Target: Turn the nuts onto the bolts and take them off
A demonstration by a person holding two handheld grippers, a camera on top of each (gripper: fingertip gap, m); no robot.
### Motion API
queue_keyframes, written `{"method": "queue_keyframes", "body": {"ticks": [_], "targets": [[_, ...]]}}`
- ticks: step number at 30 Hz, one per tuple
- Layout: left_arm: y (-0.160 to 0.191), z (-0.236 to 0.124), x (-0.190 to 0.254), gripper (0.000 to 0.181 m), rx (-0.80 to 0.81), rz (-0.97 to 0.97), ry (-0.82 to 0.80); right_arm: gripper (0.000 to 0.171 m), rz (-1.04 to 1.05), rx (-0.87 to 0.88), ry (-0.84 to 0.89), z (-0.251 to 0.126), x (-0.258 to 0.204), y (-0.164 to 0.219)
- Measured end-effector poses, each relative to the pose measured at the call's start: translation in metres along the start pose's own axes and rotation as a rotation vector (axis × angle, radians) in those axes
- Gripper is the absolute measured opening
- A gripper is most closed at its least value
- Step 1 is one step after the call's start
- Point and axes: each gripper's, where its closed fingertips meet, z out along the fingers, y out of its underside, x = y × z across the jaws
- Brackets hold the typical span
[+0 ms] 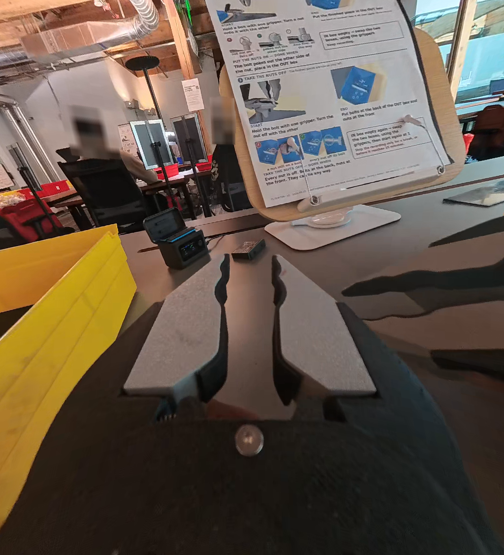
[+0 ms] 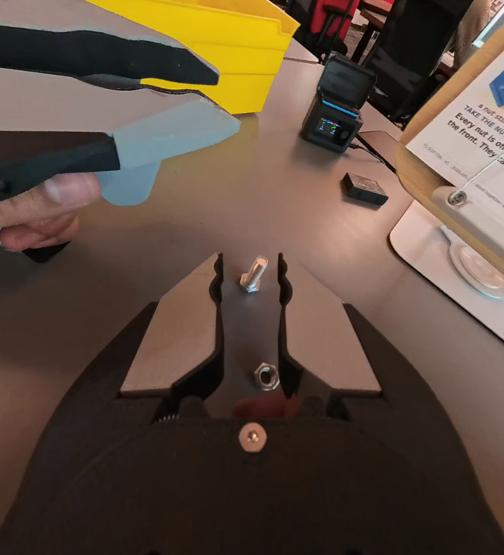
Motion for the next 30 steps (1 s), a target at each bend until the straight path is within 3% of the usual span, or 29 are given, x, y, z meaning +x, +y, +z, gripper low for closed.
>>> {"method": "queue_keyframes", "body": {"ticks": [7, 10, 19, 20, 21, 25, 30], "targets": [[0.001, 0.001, 0.005, 0.025, -0.007, -0.006, 0.026, 0.022, -0.033, -0.031, 0.015, 0.016, 0.001, -0.002], [-0.001, 0.0, 0.008, 0.026, 0.001, 0.008, 0.033, 0.0, -0.038, -0.046, 0.011, 0.018, 0.002, 0.0], [-0.002, -0.001, 0.012, 0.027, 0.009, -0.033, 0.087, 0.0, 0.214, 0.041, -0.063, 0.004, 0.021, -0.006], [-0.002, -0.001, 0.013, 0.027, 0.009, -0.04, 0.092, 0.004, 0.258, 0.048, -0.101, 0.003, 0.018, -0.007], [-0.002, -0.001, 0.013, 0.028, 0.009, -0.046, 0.097, 0.024, 0.3, 0.03, -0.147, 0.003, 0.013, -0.005], [0.002, 0.001, 0.019, 0.04, -0.025, -0.073, 0.139, 0.047, 0.376, -0.081, -0.189, 0.002, 0.011, 0.01], [0.014, 0.008, 0.031, 0.067, -0.119, -0.042, 0.2, 0.059, 0.356, -0.018, -0.065, -0.01, 0.042, 0.011]]}}
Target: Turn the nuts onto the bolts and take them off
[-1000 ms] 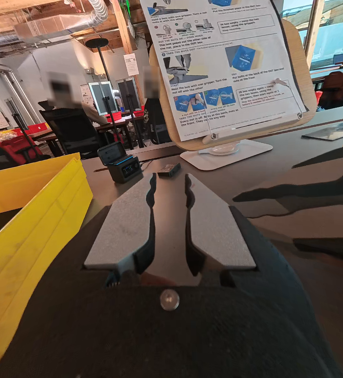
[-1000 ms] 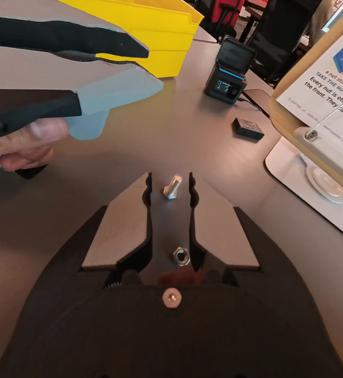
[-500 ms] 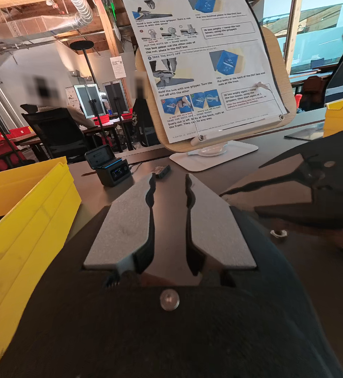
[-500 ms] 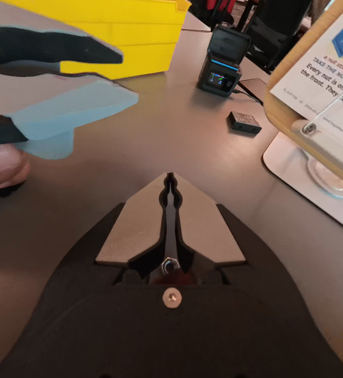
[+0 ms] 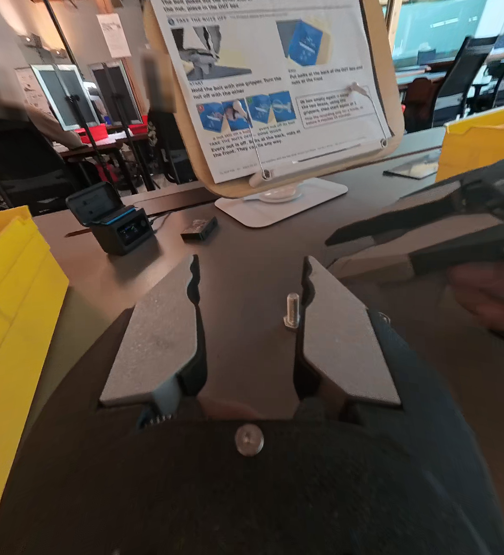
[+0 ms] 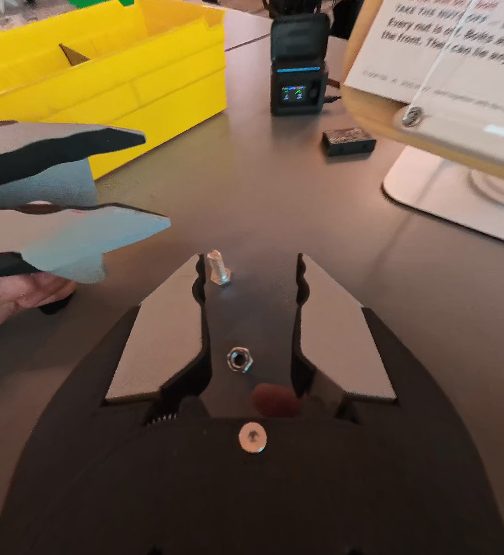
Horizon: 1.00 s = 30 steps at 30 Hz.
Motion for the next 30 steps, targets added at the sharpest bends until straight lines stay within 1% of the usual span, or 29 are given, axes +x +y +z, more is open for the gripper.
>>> {"method": "queue_keyframes", "body": {"ticks": [2, 4, 5, 6, 7, 9, 12, 14, 16, 17, 19, 20, 21, 22, 23, 27, 30], "targets": [[0.005, 0.004, -0.002, 0.055, -0.041, 0.016, -0.025, 0.058, 0.009, 0.007, 0.023, -0.004, 0.01, 0.002], [0.01, 0.008, 0.002, 0.056, -0.08, 0.022, 0.0, 0.06, 0.064, 0.011, 0.023, -0.008, 0.019, 0.003], [0.011, 0.009, 0.005, 0.057, -0.09, 0.017, 0.025, 0.064, 0.091, 0.017, 0.013, -0.009, 0.022, 0.003], [0.012, 0.009, 0.007, 0.057, -0.093, 0.011, 0.051, 0.075, 0.118, 0.022, 0.0, -0.011, 0.024, 0.002], [0.012, 0.009, 0.008, 0.053, -0.093, 0.001, 0.065, 0.082, 0.152, 0.018, -0.003, -0.013, 0.027, 0.002], [0.012, 0.009, 0.01, 0.04, -0.096, -0.016, 0.091, 0.085, 0.189, 0.006, -0.027, -0.016, 0.028, 0.004], [0.015, 0.01, 0.02, 0.047, -0.12, -0.003, 0.163, 0.076, 0.179, 0.05, -0.031, -0.021, 0.027, -0.003], [0.023, 0.015, 0.022, 0.049, -0.179, 0.019, 0.163, 0.073, 0.145, 0.06, -0.01, -0.022, 0.027, -0.005], [0.034, 0.019, 0.026, 0.056, -0.257, 0.043, 0.18, 0.072, 0.12, 0.047, 0.0, -0.021, 0.026, -0.004], [0.039, 0.021, 0.028, 0.056, -0.288, 0.048, 0.19, 0.072, 0.111, 0.041, 0.004, -0.02, 0.025, -0.003], [0.045, 0.024, 0.031, 0.051, -0.333, 0.044, 0.214, 0.072, 0.095, 0.029, 0.004, -0.017, 0.023, -0.001], [0.048, 0.024, 0.034, 0.045, -0.351, 0.039, 0.239, 0.071, 0.089, 0.024, 0.003, -0.016, 0.021, 0.0], [0.051, 0.025, 0.036, 0.032, -0.372, 0.03, 0.256, 0.07, 0.082, 0.018, 0.003, -0.015, 0.02, 0.001], [0.054, 0.025, 0.037, 0.015, -0.397, 0.018, 0.27, 0.07, 0.074, 0.011, 0.004, -0.014, 0.019, 0.002], [0.058, 0.026, 0.038, 0.008, -0.423, 0.006, 0.288, 0.069, 0.066, 0.003, 0.008, -0.013, 0.019, 0.003], [0.058, 0.025, 0.039, 0.008, -0.425, -0.005, 0.298, 0.068, 0.042, -0.012, 0.024, -0.012, 0.019, 0.006], [0.048, 0.021, 0.037, 0.008, -0.359, -0.017, 0.299, 0.067, 0.05, -0.007, 0.011, -0.012, 0.017, 0.005]]}}
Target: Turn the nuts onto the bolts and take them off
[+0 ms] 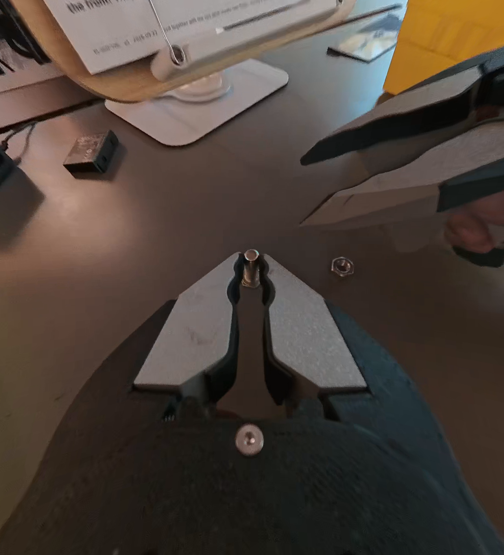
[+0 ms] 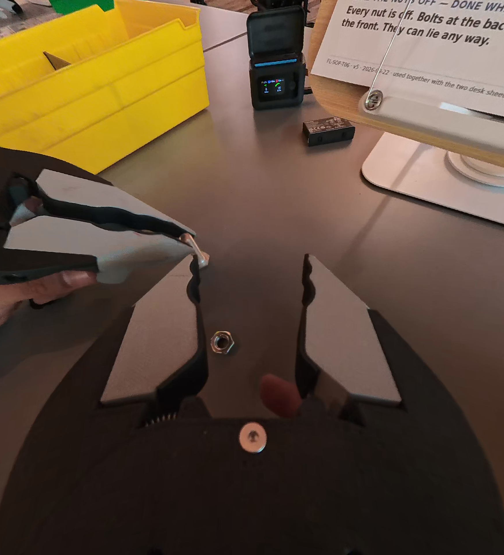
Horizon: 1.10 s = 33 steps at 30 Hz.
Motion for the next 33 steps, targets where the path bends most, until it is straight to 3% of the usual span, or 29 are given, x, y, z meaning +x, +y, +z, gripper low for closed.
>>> {"method": "queue_keyframes", "body": {"ticks": [8, 17, 21, 24, 28, 33], "targets": [[-0.024, -0.032, -0.006, 0.008, 0.245, -0.115, 0.07, 0.06, -0.106, 0.002, -0.091, 0.002, -0.027, -0.001], [-0.037, -0.042, 0.018, 0.007, 0.33, -0.138, 0.247, 0.053, -0.251, 0.014, -0.134, 0.005, -0.053, -0.001], [-0.044, -0.049, 0.026, 0.007, 0.379, -0.15, 0.314, 0.016, -0.323, -0.007, -0.134, 0.005, -0.06, 0.003], [-0.048, -0.053, 0.024, 0.007, 0.414, -0.16, 0.311, 0.0, -0.357, -0.006, -0.146, 0.004, -0.066, 0.004], [-0.046, -0.053, 0.026, 0.007, 0.401, -0.167, 0.33, 0.0, -0.387, -0.033, -0.138, 0.007, -0.068, 0.01], [-0.042, -0.049, 0.015, 0.007, 0.379, -0.193, 0.28, 0.019, -0.364, -0.025, -0.095, 0.006, -0.057, 0.006]]}}
